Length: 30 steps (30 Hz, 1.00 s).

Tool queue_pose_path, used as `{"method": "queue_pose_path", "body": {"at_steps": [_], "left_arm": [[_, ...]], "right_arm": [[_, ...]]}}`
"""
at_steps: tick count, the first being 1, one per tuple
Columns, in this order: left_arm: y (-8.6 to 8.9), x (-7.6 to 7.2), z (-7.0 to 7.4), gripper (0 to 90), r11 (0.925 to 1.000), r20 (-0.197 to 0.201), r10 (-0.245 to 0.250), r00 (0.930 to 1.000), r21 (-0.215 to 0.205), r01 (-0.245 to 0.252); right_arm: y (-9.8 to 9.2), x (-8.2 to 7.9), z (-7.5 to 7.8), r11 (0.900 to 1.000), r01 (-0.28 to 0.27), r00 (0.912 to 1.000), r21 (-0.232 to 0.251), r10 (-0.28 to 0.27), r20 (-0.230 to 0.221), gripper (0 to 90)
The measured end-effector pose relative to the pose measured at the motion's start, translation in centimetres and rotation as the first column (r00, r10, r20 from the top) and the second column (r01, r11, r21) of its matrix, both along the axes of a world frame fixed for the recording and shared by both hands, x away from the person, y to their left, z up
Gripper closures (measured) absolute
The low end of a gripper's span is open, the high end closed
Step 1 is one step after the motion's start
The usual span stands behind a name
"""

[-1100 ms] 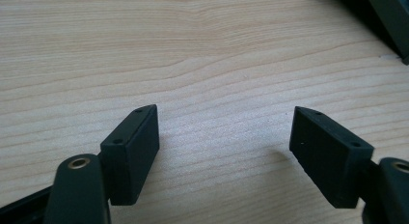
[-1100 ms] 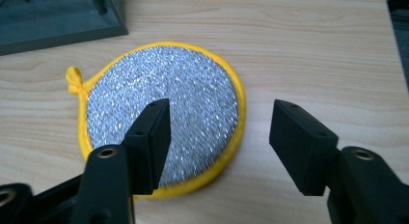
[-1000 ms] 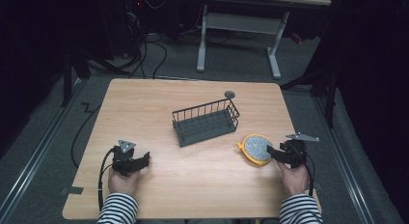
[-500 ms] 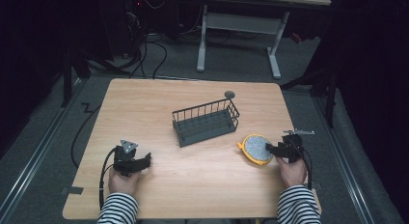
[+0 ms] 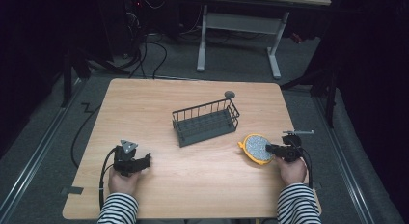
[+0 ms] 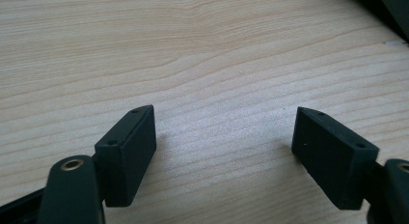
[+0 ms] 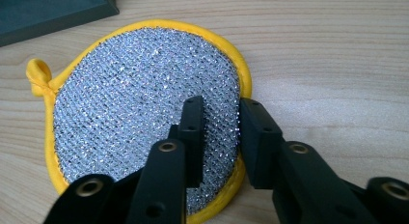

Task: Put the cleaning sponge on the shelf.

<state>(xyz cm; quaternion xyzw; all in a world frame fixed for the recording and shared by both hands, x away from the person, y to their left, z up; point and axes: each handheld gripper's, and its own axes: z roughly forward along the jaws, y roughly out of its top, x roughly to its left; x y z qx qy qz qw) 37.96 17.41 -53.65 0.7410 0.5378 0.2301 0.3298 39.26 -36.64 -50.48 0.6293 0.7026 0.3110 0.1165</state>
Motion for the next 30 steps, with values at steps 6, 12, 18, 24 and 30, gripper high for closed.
{"method": "queue_pose_path", "body": {"at_steps": [6,12,18,24,30], "left_arm": [[-0.1,0.0,0.0,24.1,0.9999,0.001,-0.015,0.9999,0.003,0.015],[-0.1,0.0,0.0,24.1,0.9998,0.001,-0.018,0.9998,0.003,0.018],[-0.1,0.0,0.0,24.2,0.9990,-0.001,-0.045,0.9990,0.003,0.045],[-0.1,0.0,0.0,24.3,0.9987,0.000,-0.051,0.9987,0.004,0.051],[-0.2,0.0,0.0,25.3,0.9984,0.003,-0.057,0.9984,0.000,0.057]], "right_arm": [[0.3,0.0,0.1,1.000,-0.011,0.9999,-0.028,0.012,0.008,79.9],[0.3,-0.1,0.1,1.000,-0.011,0.9997,-0.023,0.012,0.021,81.5],[0.3,-0.3,0.5,0.999,-0.025,0.9990,-0.023,0.026,0.036,82.5],[0.2,-0.9,1.5,0.999,-0.043,0.9965,-0.027,0.044,0.070,82.7],[0.2,-1.7,3.3,0.994,-0.078,0.9896,-0.071,0.086,0.115,82.6]]}}
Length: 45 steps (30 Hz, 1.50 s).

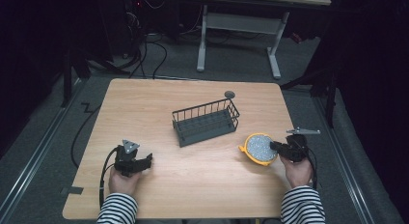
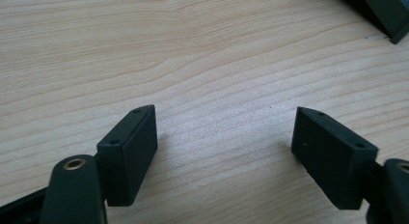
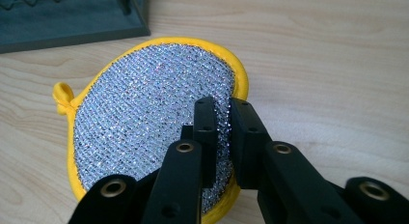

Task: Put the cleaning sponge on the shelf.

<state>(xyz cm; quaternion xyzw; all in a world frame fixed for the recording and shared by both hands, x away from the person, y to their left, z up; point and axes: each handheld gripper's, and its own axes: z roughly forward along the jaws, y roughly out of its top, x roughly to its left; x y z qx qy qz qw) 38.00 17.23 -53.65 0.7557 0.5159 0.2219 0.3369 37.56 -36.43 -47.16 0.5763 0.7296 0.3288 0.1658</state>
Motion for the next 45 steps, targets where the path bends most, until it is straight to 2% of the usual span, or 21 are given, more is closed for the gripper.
{"method": "queue_pose_path", "body": {"at_steps": [1,2,3,8,9,14,20,23,24,27,28,29,33,34,45], "left_arm": [[0.0,0.0,0.0,25.4,1.0000,0.000,-0.004,1.0000,0.000,0.004],[0.0,0.0,0.0,25.5,1.0000,0.000,-0.004,1.0000,0.000,0.004],[0.0,0.0,0.0,25.6,1.0000,0.000,-0.005,1.0000,0.000,0.005],[0.0,0.0,0.0,25.6,1.0000,0.000,-0.005,1.0000,0.000,0.005],[0.0,0.0,0.0,25.6,1.0000,0.000,-0.005,1.0000,0.000,0.005],[0.0,0.0,0.0,25.8,1.0000,0.001,-0.004,1.0000,0.000,0.004],[0.0,0.0,0.0,26.5,1.0000,0.001,-0.001,1.0000,0.000,0.001],[0.0,-0.1,0.0,26.7,1.0000,0.002,0.001,1.0000,-0.001,-0.001],[0.0,-0.1,0.0,26.8,1.0000,0.002,0.001,1.0000,-0.001,-0.001],[0.0,-0.1,0.0,26.9,1.0000,0.002,0.002,1.0000,-0.001,-0.002],[0.0,-0.1,0.0,26.9,1.0000,0.002,0.002,1.0000,-0.001,-0.002],[0.0,-0.1,0.0,26.9,1.0000,0.002,0.001,1.0000,-0.001,-0.001],[0.0,-0.1,0.0,26.9,1.0000,0.003,0.001,1.0000,-0.001,-0.001],[0.0,-0.1,0.0,26.9,1.0000,0.003,0.001,1.0000,-0.001,-0.001],[0.0,-0.1,0.0,27.1,1.0000,0.003,0.003,1.0000,-0.002,-0.003]], "right_arm": [[0.2,-0.2,0.9,1.000,-0.015,0.9997,-0.013,0.015,0.019,82.6],[0.2,-0.2,0.9,1.000,-0.015,0.9997,-0.013,0.015,0.019,82.6],[0.3,-0.4,1.7,1.000,-0.027,0.9988,-0.012,0.028,0.041,82.6],[0.7,-0.6,3.0,0.999,-0.050,0.9964,0.000,0.049,0.068,82.7],[0.9,-0.5,3.5,0.998,-0.066,0.9942,0.012,0.064,0.086,82.7],[1.9,0.0,4.8,0.995,-0.095,0.9898,0.017,0.093,0.108,82.7],[4.4,1.8,6.7,0.988,-0.150,0.9802,0.019,0.146,0.133,82.7],[5.0,2.4,7.1,0.986,-0.163,0.9777,0.020,0.159,0.138,82.7],[5.9,3.2,7.5,0.984,-0.175,0.9758,0.015,0.172,0.135,82.7],[6.9,4.4,7.9,0.981,-0.193,0.9724,0.004,0.190,0.135,82.7],[6.9,4.4,7.9,0.981,-0.193,0.9724,0.004,0.190,0.135,82.7],[7.4,5.2,8.1,0.981,-0.195,0.9723,0.006,0.192,0.133,82.6],[8.2,6.5,8.5,0.982,-0.187,0.9734,0.014,0.184,0.137,82.6],[8.8,7.2,8.8,0.983,-0.185,0.9731,0.016,0.181,0.143,82.6],[11.3,10.6,9.6,0.984,-0.178,0.9750,0.014,0.174,0.137,82.4]]}}
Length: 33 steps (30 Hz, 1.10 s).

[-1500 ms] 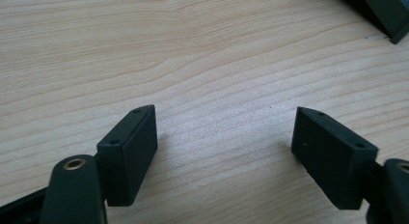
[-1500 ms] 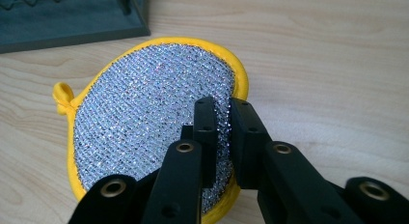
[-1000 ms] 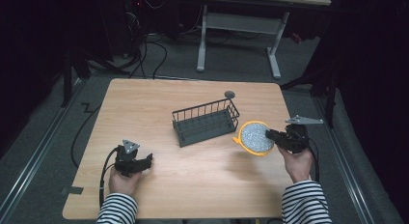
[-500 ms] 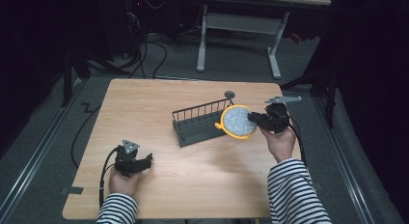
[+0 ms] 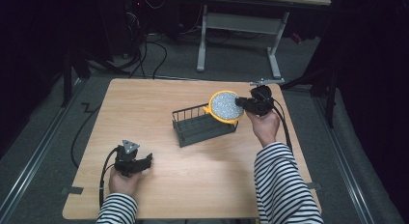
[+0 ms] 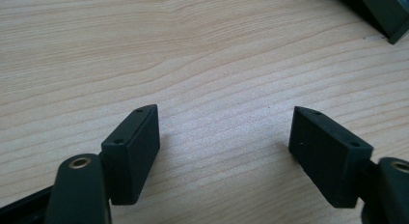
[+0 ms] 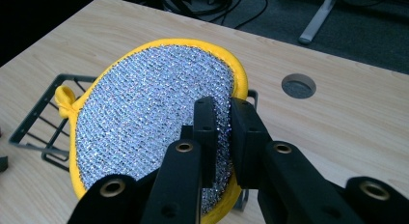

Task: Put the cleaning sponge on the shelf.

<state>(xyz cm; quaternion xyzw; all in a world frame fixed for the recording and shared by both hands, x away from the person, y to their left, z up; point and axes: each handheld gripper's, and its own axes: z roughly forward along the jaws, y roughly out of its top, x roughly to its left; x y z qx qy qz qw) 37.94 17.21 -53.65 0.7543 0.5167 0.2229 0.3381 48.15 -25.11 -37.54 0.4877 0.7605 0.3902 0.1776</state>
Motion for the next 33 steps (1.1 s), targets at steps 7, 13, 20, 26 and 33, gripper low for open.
{"method": "queue_pose_path", "body": {"at_steps": [7,13,20,26,33], "left_arm": [[0.0,0.0,0.0,27.1,1.0000,0.000,0.003,1.0000,0.000,-0.003],[0.0,0.0,0.0,27.5,1.0000,0.000,0.003,1.0000,-0.001,-0.003],[0.0,0.0,0.0,27.8,1.0000,0.000,0.003,1.0000,-0.002,-0.003],[0.0,0.0,0.0,27.9,1.0000,0.000,0.006,1.0000,-0.002,-0.006],[0.1,0.0,0.0,28.0,1.0000,0.000,0.006,1.0000,-0.002,-0.006]], "right_arm": [[1.2,1.3,0.1,1.000,0.006,1.0000,0.007,-0.006,0.000,82.2],[2.0,2.5,-0.5,0.999,0.032,0.9995,0.005,-0.032,-0.005,81.8],[3.5,3.6,-1.8,0.999,0.047,0.9988,-0.007,-0.047,-0.012,81.4],[4.2,3.9,-2.7,0.998,0.044,0.9983,-0.036,-0.045,-0.037,80.7],[4.3,4.1,-3.7,0.997,0.053,0.9967,-0.061,-0.057,-0.058,79.5]]}}
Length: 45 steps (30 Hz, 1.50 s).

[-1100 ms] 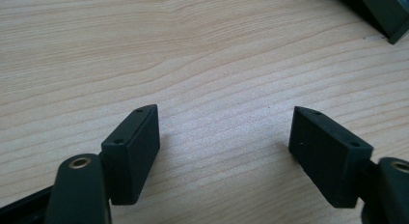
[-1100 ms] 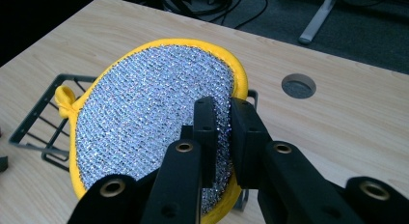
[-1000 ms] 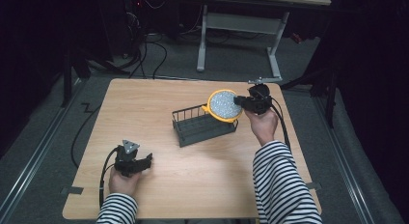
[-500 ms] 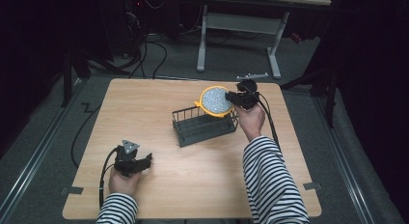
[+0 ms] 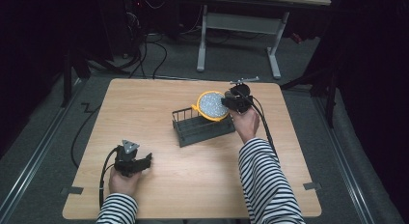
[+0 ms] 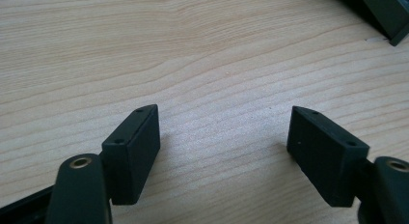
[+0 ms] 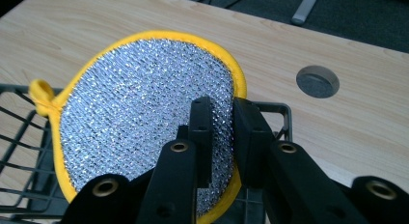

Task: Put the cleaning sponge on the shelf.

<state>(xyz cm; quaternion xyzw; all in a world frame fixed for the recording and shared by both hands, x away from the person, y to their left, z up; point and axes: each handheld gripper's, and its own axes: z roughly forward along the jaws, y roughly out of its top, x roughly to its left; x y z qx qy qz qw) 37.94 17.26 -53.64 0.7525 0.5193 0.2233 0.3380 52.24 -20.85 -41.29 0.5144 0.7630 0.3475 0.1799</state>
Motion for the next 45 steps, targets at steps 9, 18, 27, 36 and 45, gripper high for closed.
{"method": "queue_pose_path", "body": {"at_steps": [9,18,27,36,45], "left_arm": [[0.0,0.0,0.0,27.9,1.0000,0.000,0.000,1.0000,0.000,0.000],[0.0,0.0,0.0,27.9,1.0000,0.000,0.000,1.0000,0.001,0.000],[0.0,0.0,0.0,27.9,1.0000,0.001,0.001,1.0000,0.000,-0.001],[0.0,0.0,0.0,27.9,1.0000,0.001,0.001,1.0000,0.000,-0.001],[0.0,0.0,0.0,28.0,1.0000,0.001,0.002,1.0000,0.003,-0.002]], "right_arm": [[-0.2,-0.3,-0.9,1.000,-0.013,0.9995,-0.019,0.012,-0.028,84.4],[-0.8,-0.8,-1.7,1.000,-0.030,0.9984,-0.003,0.030,-0.048,85.5],[-1.7,-2.0,-0.9,0.999,-0.025,0.9997,0.047,0.025,0.000,59.9],[-3.6,-4.2,0.4,0.999,-0.015,0.9990,0.046,0.013,0.044,52.2],[-6.0,-6.5,1.5,1.000,0.018,0.9955,0.012,-0.019,0.093,52.5]]}}
